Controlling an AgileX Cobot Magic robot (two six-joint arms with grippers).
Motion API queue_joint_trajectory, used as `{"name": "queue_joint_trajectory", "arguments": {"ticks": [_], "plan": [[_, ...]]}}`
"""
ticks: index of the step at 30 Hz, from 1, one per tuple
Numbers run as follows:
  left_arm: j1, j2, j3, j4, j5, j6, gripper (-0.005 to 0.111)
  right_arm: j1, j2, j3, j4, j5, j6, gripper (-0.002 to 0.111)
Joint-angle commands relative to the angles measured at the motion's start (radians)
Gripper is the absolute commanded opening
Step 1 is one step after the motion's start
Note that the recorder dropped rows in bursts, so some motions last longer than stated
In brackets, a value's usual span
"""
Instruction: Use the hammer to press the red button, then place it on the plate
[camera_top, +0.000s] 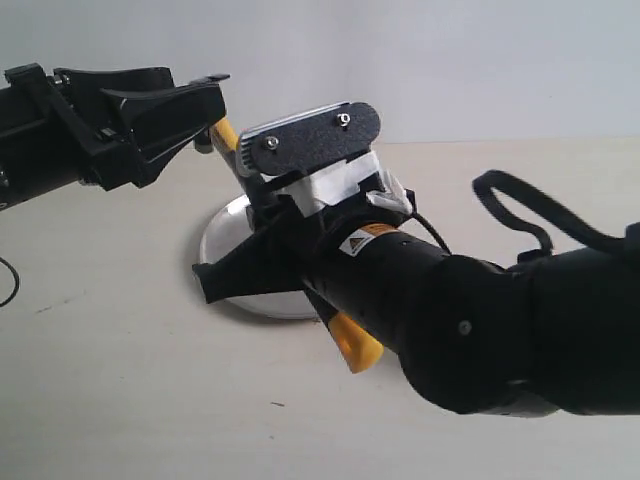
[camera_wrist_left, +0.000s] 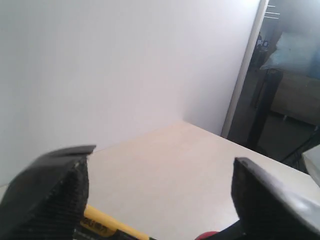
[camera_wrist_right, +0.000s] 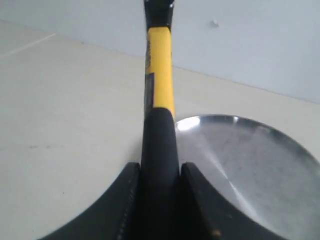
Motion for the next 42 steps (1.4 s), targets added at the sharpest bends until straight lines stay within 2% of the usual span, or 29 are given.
{"name": "queue_joint_trajectory", "arguments": {"ticks": [1, 7, 10, 12, 15, 16, 19, 21, 23, 27, 29, 33, 38, 42], "plan": [[0.004, -0.011, -0.005, 0.01, -0.026, 0.004, 0.076, 0.001, -0.097, -0.005, 0.13, -0.088, -0.155, 0.0], [0.004, -0.029, -0.005, 0.026, -0.028, 0.011, 0.075, 0.001, -0.203, -0.005, 0.366, -0.131, -0.467, 0.0], [0.004, -0.049, -0.005, 0.048, -0.023, 0.018, 0.065, 0.001, -0.263, -0.005, 0.495, -0.156, -0.641, 0.0], [0.004, -0.059, -0.005, 0.048, -0.009, 0.021, 0.047, 0.001, -0.306, -0.005, 0.587, -0.183, -0.76, 0.0], [0.004, -0.066, -0.005, 0.045, 0.031, 0.026, -0.001, 0.001, -0.372, -0.003, 0.687, -0.211, -0.898, 0.0], [0.004, -0.069, -0.005, 0.041, 0.044, 0.036, 0.002, 0.001, -0.399, -0.002, 0.724, -0.214, -0.957, 0.0], [0.004, -0.075, -0.005, 0.012, 0.104, 0.036, 0.0, 0.001, -0.486, -0.002, 0.827, -0.24, -1.106, 0.0], [0.004, -0.097, -0.005, -0.027, 0.206, 0.043, 0.0, 0.001, -0.541, -0.002, 0.838, -0.251, -1.182, 0.0], [0.004, -0.151, -0.005, -0.119, 0.371, 0.083, 0.0, 0.001, -0.592, 0.011, 0.838, -0.258, -1.2, 0.0], [0.004, -0.323, 0.001, -0.389, 0.633, 0.339, 0.0, 0.001, -0.682, 0.058, 0.838, -0.258, -1.2, 0.0], [0.004, -0.411, 0.038, -0.527, 0.634, 0.482, 0.0, 0.001, -0.707, 0.081, 0.838, -0.258, -1.2, 0.0], [0.004, -0.598, 0.158, -0.79, 0.533, 0.74, 0.0, 0.001, -0.724, 0.115, 0.838, -0.258, -1.198, 0.0], [0.004, -0.804, 0.345, -1.103, 0.375, 0.944, 0.0, 0.001, -0.722, 0.117, 0.838, -0.215, -1.189, 0.0], [0.004, -0.913, 0.425, -1.225, 0.413, 1.049, 0.0, 0.001, -0.724, 0.117, 0.838, -0.203, -1.181, 0.0]]}}
